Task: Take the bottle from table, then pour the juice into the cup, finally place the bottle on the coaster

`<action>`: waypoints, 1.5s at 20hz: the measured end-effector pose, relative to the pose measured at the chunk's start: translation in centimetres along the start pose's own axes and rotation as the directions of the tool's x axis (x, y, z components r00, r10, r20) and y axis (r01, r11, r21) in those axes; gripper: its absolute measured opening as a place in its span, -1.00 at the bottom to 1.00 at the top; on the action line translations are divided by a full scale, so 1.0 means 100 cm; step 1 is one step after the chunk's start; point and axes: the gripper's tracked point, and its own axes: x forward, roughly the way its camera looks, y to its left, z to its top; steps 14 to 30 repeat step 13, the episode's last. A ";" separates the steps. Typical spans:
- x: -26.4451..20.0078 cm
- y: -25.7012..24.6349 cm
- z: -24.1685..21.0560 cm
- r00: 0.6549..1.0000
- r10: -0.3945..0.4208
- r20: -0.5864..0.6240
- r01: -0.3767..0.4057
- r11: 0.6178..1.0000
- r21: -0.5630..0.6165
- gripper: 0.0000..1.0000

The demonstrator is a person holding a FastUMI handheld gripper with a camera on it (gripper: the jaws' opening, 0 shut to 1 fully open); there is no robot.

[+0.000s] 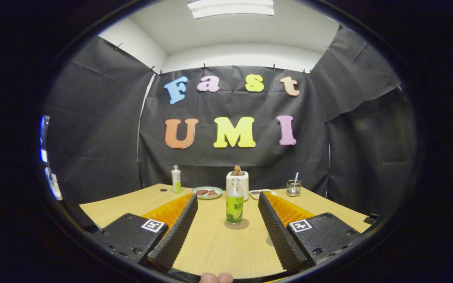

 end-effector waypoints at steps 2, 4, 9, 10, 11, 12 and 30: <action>0.001 0.001 -0.001 1.000 0.002 0.002 -0.002 1.000 -0.001 0.99; 0.001 0.002 -0.003 1.000 0.003 -0.002 -0.003 1.000 -0.003 0.99; 0.001 0.002 -0.001 1.000 0.006 0.001 -0.006 1.000 -0.002 0.99; 0.001 0.003 -0.001 1.000 0.007 0.003 -0.007 1.000 -0.003 0.99; 0.000 0.003 -0.001 1.000 0.007 0.005 -0.006 1.000 -0.006 0.99; -0.001 0.004 0.000 1.000 0.007 0.007 -0.007 1.000 -0.007 0.99; -0.001 0.005 0.000 1.000 0.011 0.008 -0.011 1.000 -0.007 0.99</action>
